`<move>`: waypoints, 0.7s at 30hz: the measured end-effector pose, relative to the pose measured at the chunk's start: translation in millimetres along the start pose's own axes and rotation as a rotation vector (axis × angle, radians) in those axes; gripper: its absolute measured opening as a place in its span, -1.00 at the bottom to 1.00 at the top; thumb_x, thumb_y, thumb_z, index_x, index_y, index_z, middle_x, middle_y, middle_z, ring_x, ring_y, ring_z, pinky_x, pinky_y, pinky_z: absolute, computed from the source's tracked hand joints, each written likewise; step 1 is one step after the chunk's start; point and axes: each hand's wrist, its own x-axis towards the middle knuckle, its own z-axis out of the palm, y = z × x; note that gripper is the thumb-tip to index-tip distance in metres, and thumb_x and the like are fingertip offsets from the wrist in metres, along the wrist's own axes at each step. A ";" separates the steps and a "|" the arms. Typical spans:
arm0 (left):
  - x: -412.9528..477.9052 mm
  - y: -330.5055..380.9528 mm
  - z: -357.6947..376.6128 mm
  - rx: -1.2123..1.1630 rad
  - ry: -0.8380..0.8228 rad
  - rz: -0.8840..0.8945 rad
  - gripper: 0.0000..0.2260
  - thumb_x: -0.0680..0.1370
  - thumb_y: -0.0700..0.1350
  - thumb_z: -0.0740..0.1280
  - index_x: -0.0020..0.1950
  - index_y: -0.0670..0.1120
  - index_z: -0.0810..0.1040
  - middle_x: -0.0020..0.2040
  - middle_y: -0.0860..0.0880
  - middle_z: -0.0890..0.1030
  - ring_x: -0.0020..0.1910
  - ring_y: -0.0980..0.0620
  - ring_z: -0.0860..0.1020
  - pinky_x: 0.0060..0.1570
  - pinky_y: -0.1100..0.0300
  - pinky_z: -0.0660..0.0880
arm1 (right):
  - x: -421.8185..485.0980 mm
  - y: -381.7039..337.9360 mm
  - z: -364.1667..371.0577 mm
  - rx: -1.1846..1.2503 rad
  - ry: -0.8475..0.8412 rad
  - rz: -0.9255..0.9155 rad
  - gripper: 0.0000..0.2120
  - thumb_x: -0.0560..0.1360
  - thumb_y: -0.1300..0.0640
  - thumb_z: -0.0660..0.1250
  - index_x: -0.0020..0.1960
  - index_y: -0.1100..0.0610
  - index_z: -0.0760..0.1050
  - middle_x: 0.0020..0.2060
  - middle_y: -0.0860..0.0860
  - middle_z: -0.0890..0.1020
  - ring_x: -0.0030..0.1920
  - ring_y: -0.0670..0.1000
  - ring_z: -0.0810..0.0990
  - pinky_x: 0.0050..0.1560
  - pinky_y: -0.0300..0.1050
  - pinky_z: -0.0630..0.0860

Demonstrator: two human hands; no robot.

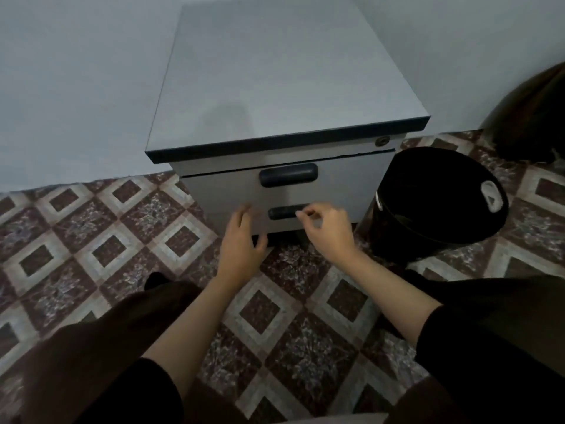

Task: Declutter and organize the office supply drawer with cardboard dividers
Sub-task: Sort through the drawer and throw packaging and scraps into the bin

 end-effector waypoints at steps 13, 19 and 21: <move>54.1 -35.2 56.1 -0.806 -0.252 -0.838 -0.53 0.59 0.13 0.14 0.28 -0.20 0.45 0.04 -0.08 0.56 -0.16 0.08 0.55 -0.23 0.24 0.46 | 50.4 52.3 47.6 0.880 -0.258 0.972 -0.49 0.51 -0.26 0.16 0.00 0.20 0.52 -0.13 0.06 0.62 -0.14 0.06 0.61 -0.11 -0.07 0.58; 70.5 -39.7 80.9 -0.952 -0.338 -0.964 -0.43 0.52 0.32 0.01 0.14 -0.12 0.47 0.09 -0.08 0.56 0.06 -0.04 0.54 0.00 0.12 0.45 | 55.6 68.7 68.9 0.922 -0.180 1.058 -0.50 0.46 -0.29 0.21 -0.09 0.18 0.50 -0.21 0.05 0.58 -0.27 -0.01 0.53 -0.21 -0.10 0.56; 70.4 -40.7 85.8 -1.025 -0.323 -1.011 -0.41 0.49 0.33 0.08 0.14 -0.16 0.48 0.05 -0.07 0.57 0.00 0.00 0.55 -0.11 0.19 0.47 | 55.1 74.1 71.6 1.054 -0.161 1.095 -0.54 0.42 -0.26 0.27 -0.08 0.17 0.49 -0.26 0.02 0.55 -0.32 -0.03 0.50 -0.24 -0.14 0.54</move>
